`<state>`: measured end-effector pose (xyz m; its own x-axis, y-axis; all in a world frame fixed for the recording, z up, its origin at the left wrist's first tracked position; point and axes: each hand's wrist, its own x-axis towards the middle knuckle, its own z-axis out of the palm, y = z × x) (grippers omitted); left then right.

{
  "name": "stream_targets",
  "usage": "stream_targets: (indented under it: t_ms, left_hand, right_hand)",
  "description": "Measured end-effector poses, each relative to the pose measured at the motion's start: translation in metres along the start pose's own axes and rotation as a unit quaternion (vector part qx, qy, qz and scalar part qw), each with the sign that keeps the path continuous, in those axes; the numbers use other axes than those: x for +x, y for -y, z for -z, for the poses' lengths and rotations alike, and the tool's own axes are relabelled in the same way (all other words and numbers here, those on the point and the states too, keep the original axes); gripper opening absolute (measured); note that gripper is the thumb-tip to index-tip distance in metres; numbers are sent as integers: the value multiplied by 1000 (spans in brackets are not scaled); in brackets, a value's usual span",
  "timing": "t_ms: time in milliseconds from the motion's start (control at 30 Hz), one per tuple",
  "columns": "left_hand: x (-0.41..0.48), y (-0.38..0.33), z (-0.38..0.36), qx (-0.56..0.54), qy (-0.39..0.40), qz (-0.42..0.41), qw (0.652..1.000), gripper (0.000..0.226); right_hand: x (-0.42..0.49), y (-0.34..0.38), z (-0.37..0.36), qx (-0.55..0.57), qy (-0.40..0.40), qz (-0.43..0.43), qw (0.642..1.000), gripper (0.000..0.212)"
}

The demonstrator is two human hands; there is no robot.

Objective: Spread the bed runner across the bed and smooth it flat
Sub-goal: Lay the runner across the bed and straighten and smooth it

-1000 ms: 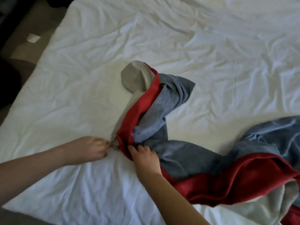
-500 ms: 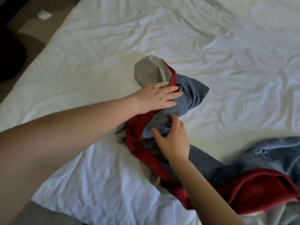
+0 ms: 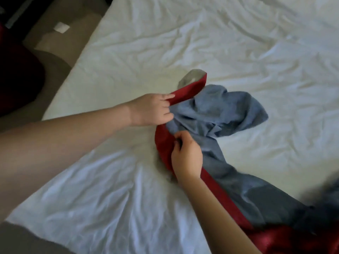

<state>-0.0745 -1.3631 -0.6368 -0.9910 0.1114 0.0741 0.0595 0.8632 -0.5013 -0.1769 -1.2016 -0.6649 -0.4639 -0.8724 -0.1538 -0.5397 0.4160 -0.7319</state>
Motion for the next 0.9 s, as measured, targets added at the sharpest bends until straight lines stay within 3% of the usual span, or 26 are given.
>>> stream_targets:
  t_ms: [67,133,267,333,433,500,567,633,667,767,900]
  left_hand:
    - [-52,2,8,-45,3,13,999,34]
    - [-102,-15,15,-100,48,36,993,31]
    - [-170,-81,25,-217,177,71,957,17]
    - [-185,-108,27,-277,253,83,923,12]
    - [-201,-113,31,-347,285,126,884,36]
    - [-203,-96,34,-343,229,109,904,44]
    - [-198,-75,35,-304,151,127,932,38]
    - [-189,-56,31,-252,91,226,937,31]
    - [-184,-46,28,-242,78,297,920,29]
    - [-165,-17,6,-243,83,463,848,43]
    - [-139,-4,-35,-315,206,430,820,76]
  right_hand:
    - [-11,18,-21,-42,43,59,996,17]
    - [-23,29,-42,-111,136,106,979,22]
    - [-48,43,-73,-209,360,134,899,28]
    - [-52,43,-77,-246,410,145,866,29]
    - [-42,45,-66,-240,374,182,877,26]
    - [-31,51,-54,-203,286,228,908,20]
    - [-17,58,-40,-150,166,249,942,19]
    - [-1,59,-31,-102,61,221,968,33]
    - [7,58,-30,-97,31,196,975,42]
    - [27,54,-40,-152,32,112,982,68]
    - [33,44,-66,-232,147,42,961,83]
